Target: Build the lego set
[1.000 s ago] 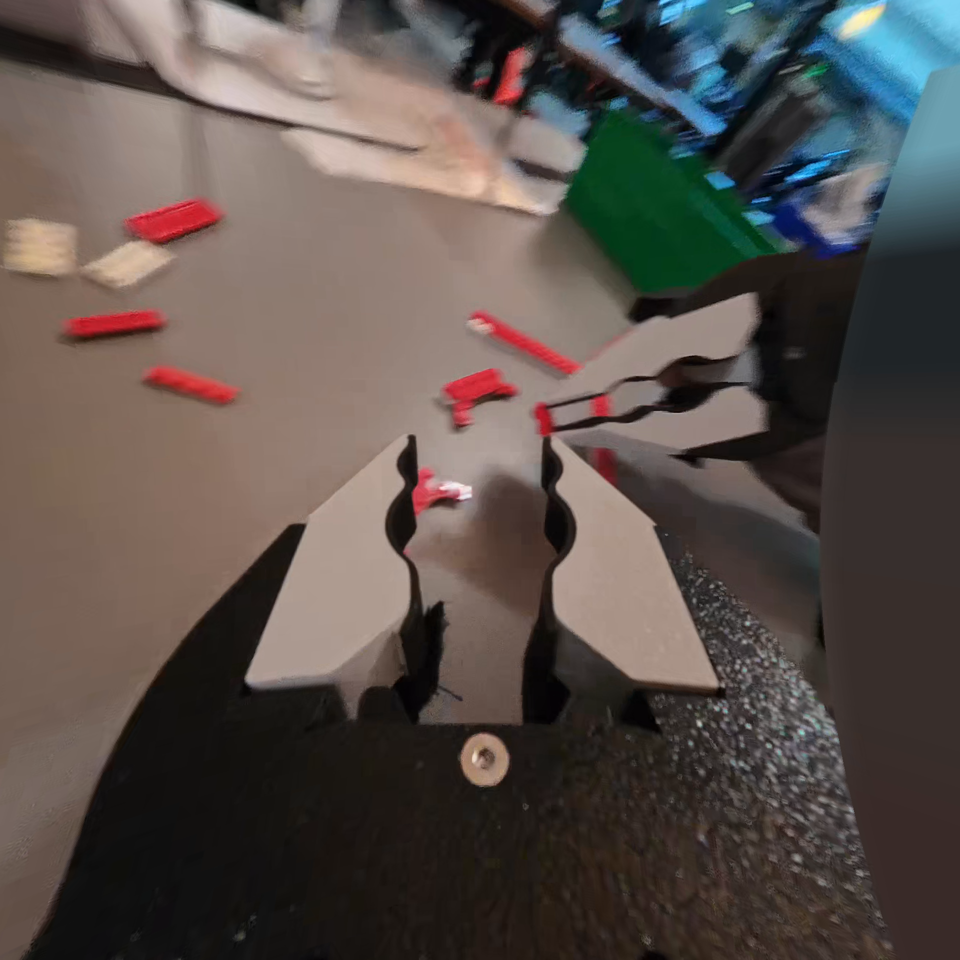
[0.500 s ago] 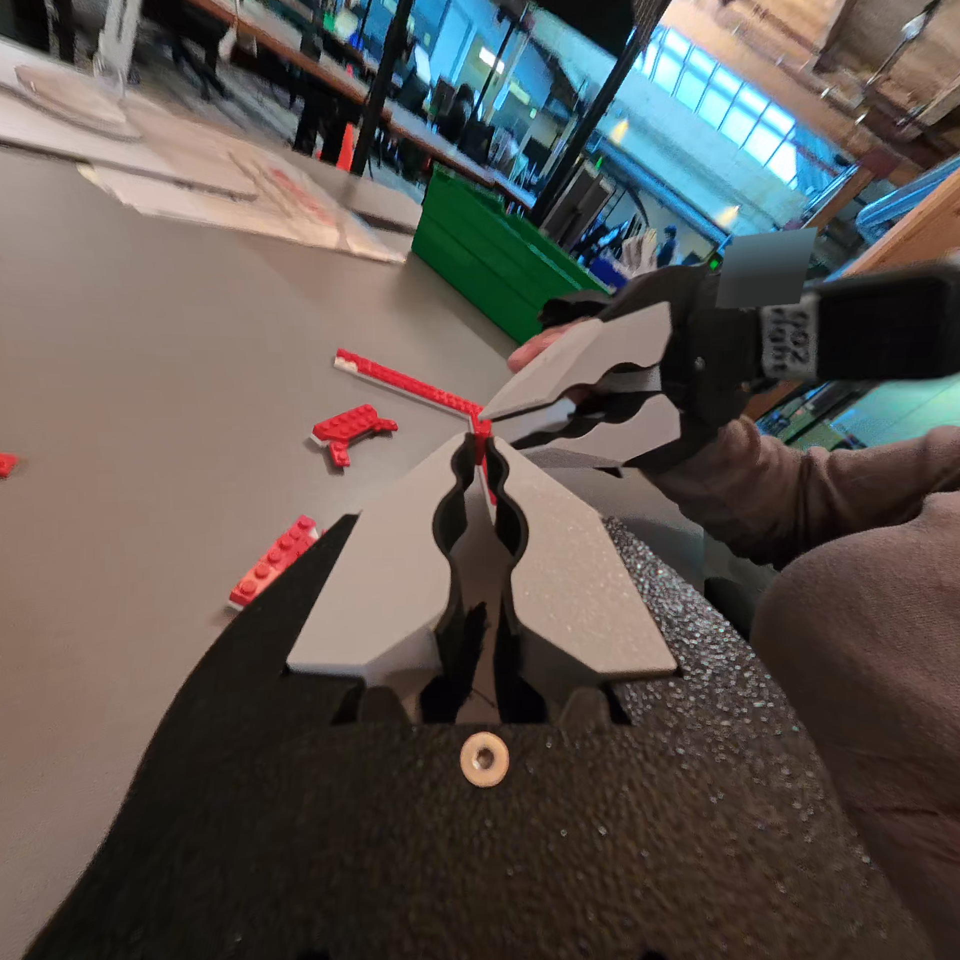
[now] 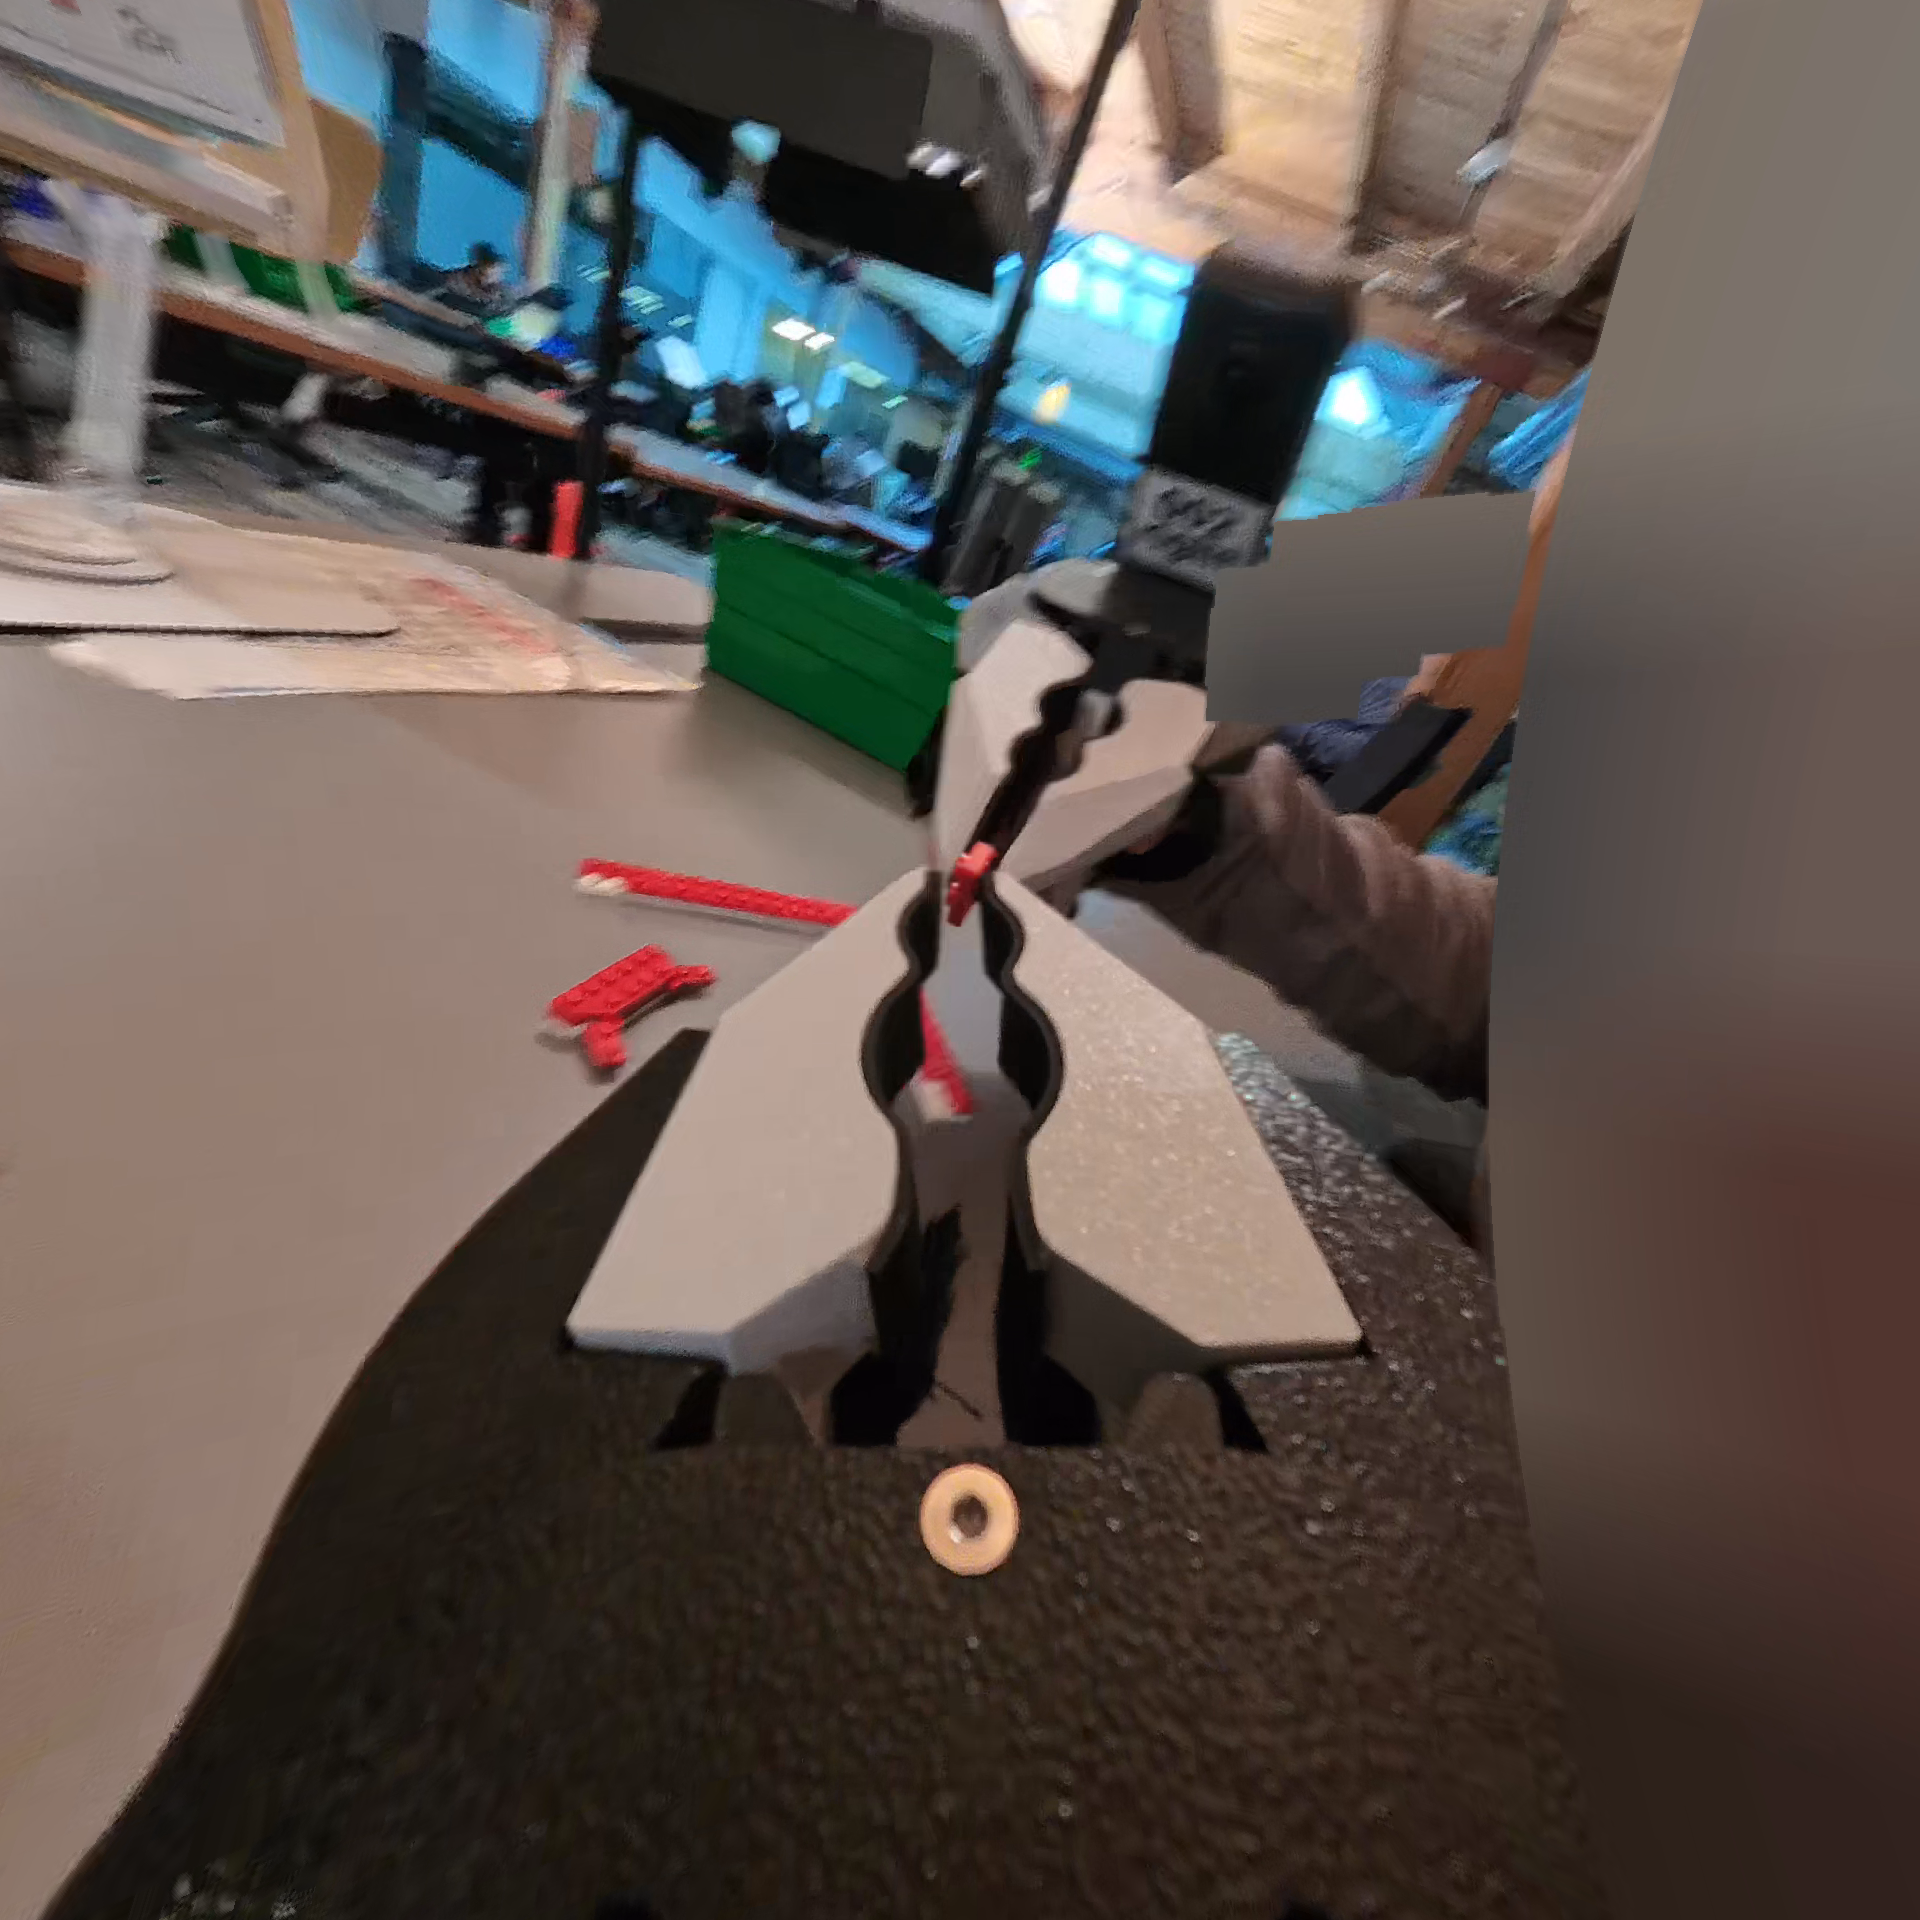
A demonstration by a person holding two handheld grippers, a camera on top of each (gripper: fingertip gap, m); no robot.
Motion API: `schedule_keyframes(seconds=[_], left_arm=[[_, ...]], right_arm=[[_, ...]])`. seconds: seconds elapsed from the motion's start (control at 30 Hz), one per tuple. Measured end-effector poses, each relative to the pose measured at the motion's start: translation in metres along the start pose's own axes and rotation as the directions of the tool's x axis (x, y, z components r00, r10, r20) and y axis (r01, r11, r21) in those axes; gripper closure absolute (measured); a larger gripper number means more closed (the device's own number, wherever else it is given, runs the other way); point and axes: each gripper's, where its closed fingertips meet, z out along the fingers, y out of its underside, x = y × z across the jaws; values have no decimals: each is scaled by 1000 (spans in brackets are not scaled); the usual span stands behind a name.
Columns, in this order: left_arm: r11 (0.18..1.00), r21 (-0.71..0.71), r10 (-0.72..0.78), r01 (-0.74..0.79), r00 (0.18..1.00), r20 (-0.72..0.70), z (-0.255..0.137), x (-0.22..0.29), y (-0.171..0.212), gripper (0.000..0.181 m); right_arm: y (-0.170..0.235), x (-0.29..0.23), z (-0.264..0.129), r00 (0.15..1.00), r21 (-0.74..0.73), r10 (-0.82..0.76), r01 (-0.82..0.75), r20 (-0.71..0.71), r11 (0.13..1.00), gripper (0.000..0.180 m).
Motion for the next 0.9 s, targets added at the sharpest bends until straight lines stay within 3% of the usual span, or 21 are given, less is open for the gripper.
schedule_keyframes(seconds=[0.03, 0.07, 0.13, 0.23, 0.3, 0.37, 0.5, 0.67, 0.9], left_arm=[[999, -25, 26, -24, 996, 80, -4, -12, 2, 159], [998, -51, 55, -48, 987, 149, -11, -23, 4, 150], [993, -76, 107, -90, 963, 248, -29, -39, 2, 152], [988, -95, 150, -125, 928, 342, -52, -53, -3, 157], [987, -101, 153, -124, 917, 367, -61, -57, -4, 157], [988, -103, 149, -119, 914, 377, -66, -57, -4, 155], [985, -138, 151, -107, 917, 370, -70, -55, 6, 155], [987, -134, 132, -90, 926, 352, -71, -53, 9, 156], [986, -146, 123, -78, 934, 335, -70, -51, 14, 161]], right_arm=[[9, 5, 1, 997, -59, -60, 57, -45, 997, 177], [20, 12, 1, 985, -140, -147, 133, -92, 981, 177], [50, 27, 1, 922, -353, -361, 294, -139, 888, 177], [84, 42, 0, 756, -584, -653, 509, -49, 633, 177], [92, 44, 2, 648, -617, -761, 611, 28, 497, 177], [95, 41, 5, 578, -610, -811, 674, 85, 416, 177], [111, 33, 9, 526, -610, -820, 732, 224, 303, 177], [116, 29, 6, 553, -614, -768, 740, 322, 275, 174], [114, 31, -10, 674, -656, -657, 669, 337, 350, 155]])
